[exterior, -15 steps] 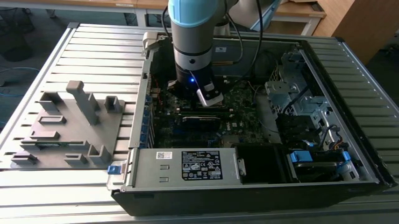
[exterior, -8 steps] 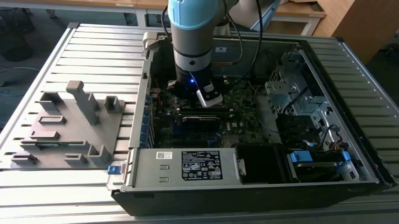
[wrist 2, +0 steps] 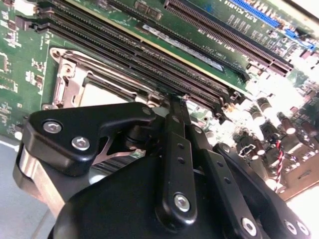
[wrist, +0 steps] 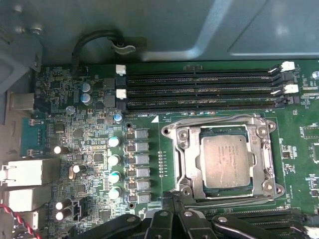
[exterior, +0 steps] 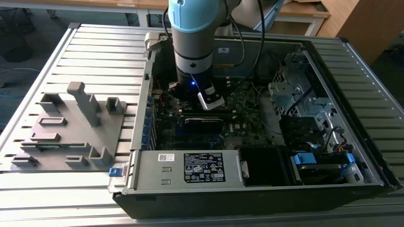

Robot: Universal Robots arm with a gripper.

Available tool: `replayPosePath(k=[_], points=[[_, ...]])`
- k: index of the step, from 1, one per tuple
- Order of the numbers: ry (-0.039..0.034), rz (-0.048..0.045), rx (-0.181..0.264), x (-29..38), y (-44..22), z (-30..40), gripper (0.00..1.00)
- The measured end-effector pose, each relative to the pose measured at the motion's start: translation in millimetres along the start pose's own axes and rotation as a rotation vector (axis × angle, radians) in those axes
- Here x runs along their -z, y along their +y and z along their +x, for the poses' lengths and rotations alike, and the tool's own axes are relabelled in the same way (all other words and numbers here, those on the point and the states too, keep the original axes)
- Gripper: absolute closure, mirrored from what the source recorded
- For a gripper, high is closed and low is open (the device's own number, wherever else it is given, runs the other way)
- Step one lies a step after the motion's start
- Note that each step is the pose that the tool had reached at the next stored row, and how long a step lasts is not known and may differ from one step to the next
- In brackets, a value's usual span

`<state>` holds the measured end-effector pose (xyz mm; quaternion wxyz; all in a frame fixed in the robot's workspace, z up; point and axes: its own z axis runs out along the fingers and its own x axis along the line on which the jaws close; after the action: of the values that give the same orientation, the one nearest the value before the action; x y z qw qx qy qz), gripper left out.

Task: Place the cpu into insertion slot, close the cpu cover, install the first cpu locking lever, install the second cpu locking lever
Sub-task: 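Install the second cpu locking lever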

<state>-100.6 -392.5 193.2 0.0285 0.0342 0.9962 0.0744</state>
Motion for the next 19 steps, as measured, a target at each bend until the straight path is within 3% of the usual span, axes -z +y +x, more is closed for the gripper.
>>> replayPosePath(k=[8, 19], points=[[0.0001, -0.0006, 0.0, 0.9, -0.2, 0.7, 0.9], [0.0, -0.0009, 0.0, 24.7, 3.6, -0.6, 0.9]])
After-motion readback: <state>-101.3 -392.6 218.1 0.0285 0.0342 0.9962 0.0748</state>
